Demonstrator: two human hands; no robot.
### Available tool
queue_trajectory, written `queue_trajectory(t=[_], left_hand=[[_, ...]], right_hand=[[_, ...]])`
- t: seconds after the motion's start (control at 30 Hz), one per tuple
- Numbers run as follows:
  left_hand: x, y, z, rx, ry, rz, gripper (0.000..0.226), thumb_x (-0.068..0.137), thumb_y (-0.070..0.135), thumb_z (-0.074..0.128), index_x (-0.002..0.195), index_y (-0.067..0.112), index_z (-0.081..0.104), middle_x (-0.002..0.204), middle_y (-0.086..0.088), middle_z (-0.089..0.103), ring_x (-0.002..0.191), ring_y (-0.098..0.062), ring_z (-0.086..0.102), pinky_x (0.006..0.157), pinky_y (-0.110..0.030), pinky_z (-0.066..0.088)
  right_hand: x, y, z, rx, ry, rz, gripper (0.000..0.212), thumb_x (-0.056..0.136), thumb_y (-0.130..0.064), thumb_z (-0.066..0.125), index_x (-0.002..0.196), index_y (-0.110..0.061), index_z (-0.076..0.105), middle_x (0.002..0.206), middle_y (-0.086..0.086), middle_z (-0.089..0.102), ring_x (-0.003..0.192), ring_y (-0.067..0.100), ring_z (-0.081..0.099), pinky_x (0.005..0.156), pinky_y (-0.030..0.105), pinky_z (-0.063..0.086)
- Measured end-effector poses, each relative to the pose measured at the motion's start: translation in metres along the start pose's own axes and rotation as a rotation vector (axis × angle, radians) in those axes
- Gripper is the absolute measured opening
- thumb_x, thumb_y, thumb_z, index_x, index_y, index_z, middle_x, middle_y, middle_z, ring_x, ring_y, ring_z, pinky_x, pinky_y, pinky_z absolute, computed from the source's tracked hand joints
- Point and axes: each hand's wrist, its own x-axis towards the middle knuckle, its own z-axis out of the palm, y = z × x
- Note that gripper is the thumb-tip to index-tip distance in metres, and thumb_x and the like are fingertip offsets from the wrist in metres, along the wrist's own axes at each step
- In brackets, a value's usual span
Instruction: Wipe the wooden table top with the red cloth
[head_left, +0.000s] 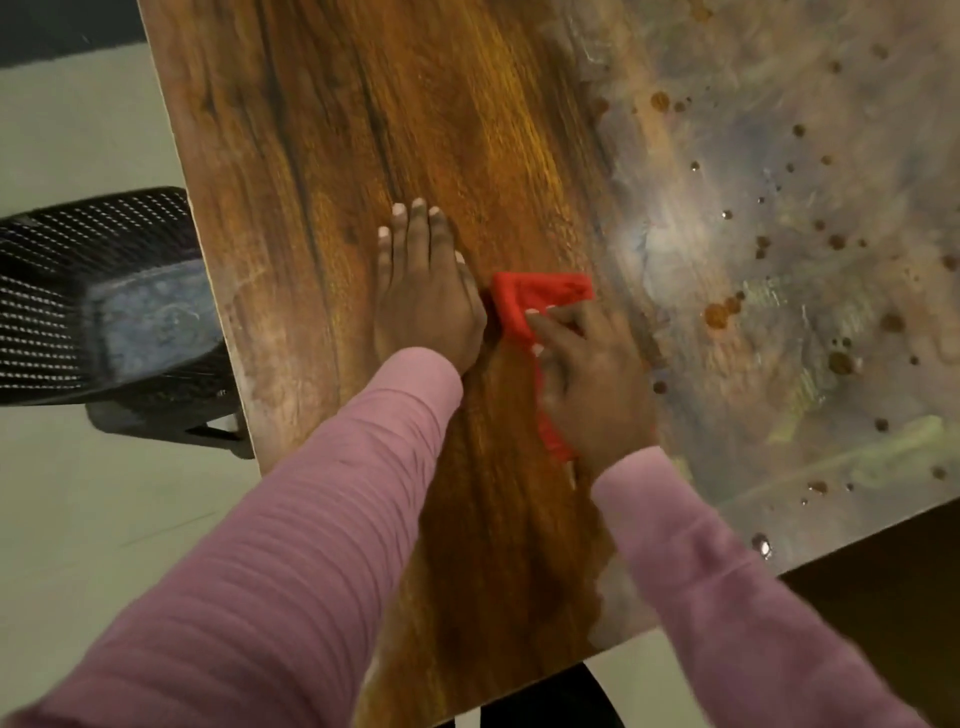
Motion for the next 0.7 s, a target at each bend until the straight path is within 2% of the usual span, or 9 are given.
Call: queue_trajectory(t=[0.1, 0.17, 0.23, 0.3, 0.4, 0.5, 0.57, 0.63, 0.7], left_hand=[[-0.001, 0.001, -0.002, -0.015, -0.012, 0.014, 0.051, 0.101, 0.022, 0.019, 0.149, 0.004, 0.019, 0.159, -0.010, 0.013, 0.147, -0.024, 0.002, 0.118, -0.034, -0.005], [0.001, 0.002, -0.001, -0.011, -0.015, 0.018, 0.052, 0.101, 0.023, 0.018, 0.150, 0.004, 0.018, 0.159, -0.010, 0.013, 0.147, -0.024, 0.002, 0.119, -0.035, -0.004], [0.003, 0.003, 0.000, 0.002, -0.019, 0.013, 0.052, 0.101, 0.023, 0.018, 0.150, 0.004, 0.017, 0.159, -0.010, 0.013, 0.147, -0.024, 0.002, 0.120, -0.036, -0.002], [0.004, 0.004, 0.001, 0.006, -0.016, 0.024, 0.052, 0.101, 0.022, 0.019, 0.149, 0.004, 0.018, 0.159, -0.011, 0.014, 0.147, -0.024, 0.003, 0.120, -0.036, -0.002], [0.001, 0.003, 0.001, 0.004, -0.013, 0.043, 0.052, 0.100, 0.022, 0.020, 0.149, 0.003, 0.019, 0.159, -0.010, 0.015, 0.147, -0.024, 0.004, 0.120, -0.036, -0.002], [0.001, 0.003, 0.001, -0.016, -0.005, 0.048, 0.052, 0.101, 0.023, 0.019, 0.149, 0.004, 0.018, 0.159, -0.010, 0.014, 0.147, -0.023, 0.004, 0.120, -0.036, -0.001], [0.000, 0.004, 0.002, -0.001, 0.001, 0.068, 0.052, 0.101, 0.023, 0.018, 0.149, 0.004, 0.017, 0.159, -0.011, 0.014, 0.147, -0.024, 0.004, 0.120, -0.037, -0.001], [0.000, 0.006, 0.002, 0.014, 0.015, 0.084, 0.053, 0.100, 0.023, 0.018, 0.149, 0.003, 0.018, 0.158, -0.012, 0.015, 0.147, -0.026, 0.005, 0.120, -0.038, 0.000], [-0.002, 0.006, 0.001, 0.022, 0.033, 0.091, 0.053, 0.100, 0.023, 0.018, 0.148, 0.002, 0.020, 0.158, -0.013, 0.017, 0.147, -0.026, 0.005, 0.120, -0.039, 0.000]], right_hand=[[0.021, 0.049, -0.014, -0.069, 0.128, 0.293, 0.031, 0.082, -0.012, 0.057, 0.111, -0.012, 0.070, 0.106, 0.013, 0.062, 0.099, 0.037, 0.054, 0.085, 0.038, 0.043], [0.021, 0.047, -0.011, -0.032, 0.163, 0.413, 0.034, 0.082, -0.015, 0.054, 0.112, -0.013, 0.070, 0.108, 0.011, 0.062, 0.103, 0.035, 0.054, 0.089, 0.037, 0.043], [0.003, 0.014, 0.002, -0.023, 0.131, 0.335, 0.033, 0.080, -0.012, 0.056, 0.110, -0.014, 0.070, 0.106, 0.010, 0.061, 0.101, 0.033, 0.053, 0.088, 0.035, 0.043], [-0.025, -0.017, 0.010, 0.035, 0.052, 0.112, 0.032, 0.081, -0.005, 0.059, 0.110, -0.013, 0.070, 0.105, 0.008, 0.062, 0.095, 0.029, 0.052, 0.083, 0.031, 0.040], [-0.035, 0.001, -0.002, -0.003, -0.030, -0.072, 0.030, 0.083, -0.008, 0.059, 0.111, -0.011, 0.070, 0.105, 0.008, 0.064, 0.090, 0.028, 0.053, 0.079, 0.033, 0.041], [-0.012, 0.056, -0.020, -0.126, 0.107, 0.235, 0.033, 0.084, -0.018, 0.052, 0.111, -0.012, 0.070, 0.107, 0.012, 0.063, 0.098, 0.035, 0.054, 0.086, 0.039, 0.042], [-0.005, 0.061, -0.025, -0.101, 0.152, 0.453, 0.035, 0.083, -0.017, 0.051, 0.113, -0.014, 0.069, 0.113, 0.013, 0.061, 0.107, 0.037, 0.052, 0.093, 0.040, 0.042], [-0.020, 0.026, -0.015, -0.062, 0.145, 0.428, 0.033, 0.083, -0.012, 0.054, 0.114, -0.014, 0.066, 0.113, 0.013, 0.061, 0.107, 0.035, 0.053, 0.094, 0.042, 0.044], [-0.052, -0.010, -0.004, -0.020, 0.065, 0.207, 0.033, 0.084, -0.008, 0.057, 0.114, -0.014, 0.066, 0.109, 0.008, 0.063, 0.099, 0.029, 0.054, 0.086, 0.039, 0.047]])
